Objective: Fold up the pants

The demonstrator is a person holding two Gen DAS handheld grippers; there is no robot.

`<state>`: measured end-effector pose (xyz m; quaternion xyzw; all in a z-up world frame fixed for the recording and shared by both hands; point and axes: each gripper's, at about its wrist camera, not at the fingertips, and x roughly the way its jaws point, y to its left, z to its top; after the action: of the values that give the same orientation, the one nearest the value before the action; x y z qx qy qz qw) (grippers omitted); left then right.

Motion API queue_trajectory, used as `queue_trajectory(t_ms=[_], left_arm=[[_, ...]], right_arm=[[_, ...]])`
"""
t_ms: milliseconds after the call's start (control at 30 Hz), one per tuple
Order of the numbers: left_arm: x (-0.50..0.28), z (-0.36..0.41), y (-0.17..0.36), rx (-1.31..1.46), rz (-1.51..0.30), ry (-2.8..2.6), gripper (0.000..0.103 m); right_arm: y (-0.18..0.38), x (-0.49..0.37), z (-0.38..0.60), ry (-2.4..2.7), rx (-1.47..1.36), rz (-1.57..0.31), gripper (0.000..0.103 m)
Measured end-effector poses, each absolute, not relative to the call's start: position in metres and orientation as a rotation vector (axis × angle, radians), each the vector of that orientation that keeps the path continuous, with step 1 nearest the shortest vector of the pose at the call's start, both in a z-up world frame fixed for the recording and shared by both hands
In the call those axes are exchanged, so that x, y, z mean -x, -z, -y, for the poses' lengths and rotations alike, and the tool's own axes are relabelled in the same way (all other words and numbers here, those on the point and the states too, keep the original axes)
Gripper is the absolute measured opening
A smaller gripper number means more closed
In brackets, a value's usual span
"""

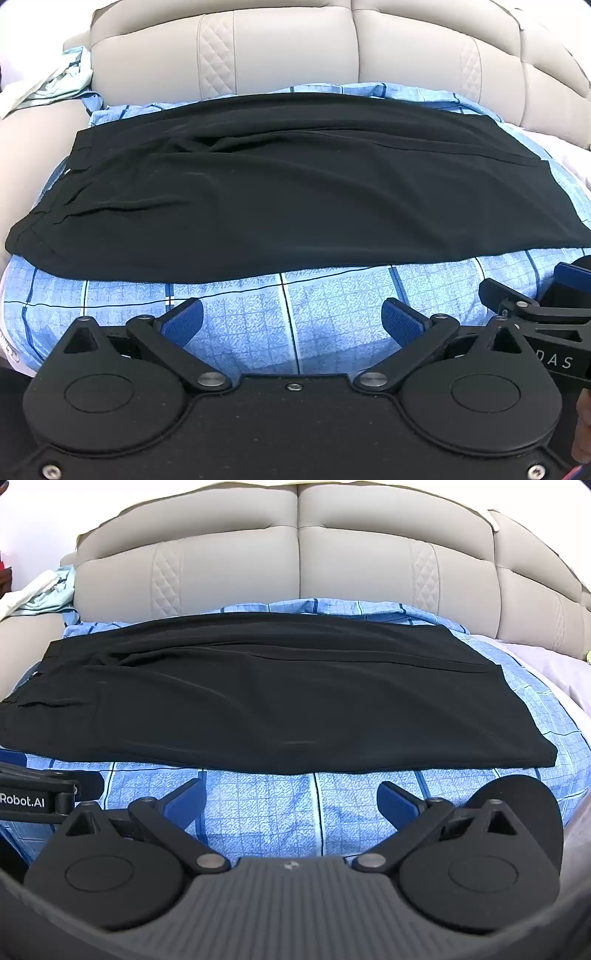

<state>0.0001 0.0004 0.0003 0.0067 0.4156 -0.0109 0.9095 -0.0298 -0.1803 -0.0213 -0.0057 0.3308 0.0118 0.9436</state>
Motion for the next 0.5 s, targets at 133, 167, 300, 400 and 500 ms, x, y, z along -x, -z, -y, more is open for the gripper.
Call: queue_trajectory(t_ms=[133,167,300,400,500], left_arm=[[-0.0002,-0.0004,-0.0004,-0.022,-0.850,0.016,0.103],[-0.0004,-0.0005,-0.0003,-0.026,-0.849,0.014,0.103],[-0.0010,0.0023,0.0027,-0.034,-0.847,0.010,0.103],[-0.0001,-0.0001,0.0014,-0.033,-0.843,0.014,0.103],[-0.0005,0.0012,0.0018,-0.037,-0.843,0.010,0.103]], right_arm=[[0.0205,0.0288,0.1810,-0.021,0.015,-0.670,0.103],[0.0203,0.0284,0.1814,-0.020,0.015,-0.671,0.103],[0.0215,0.0290,0.1793,-0.018,0.012,-0.676,0.103],[0.0208,0.0304,0.1788,-0.017,0.015,-0.677,0.103],[0.0200,0.0312,0.1792,-0.017,0.017,-0.677,0.103]])
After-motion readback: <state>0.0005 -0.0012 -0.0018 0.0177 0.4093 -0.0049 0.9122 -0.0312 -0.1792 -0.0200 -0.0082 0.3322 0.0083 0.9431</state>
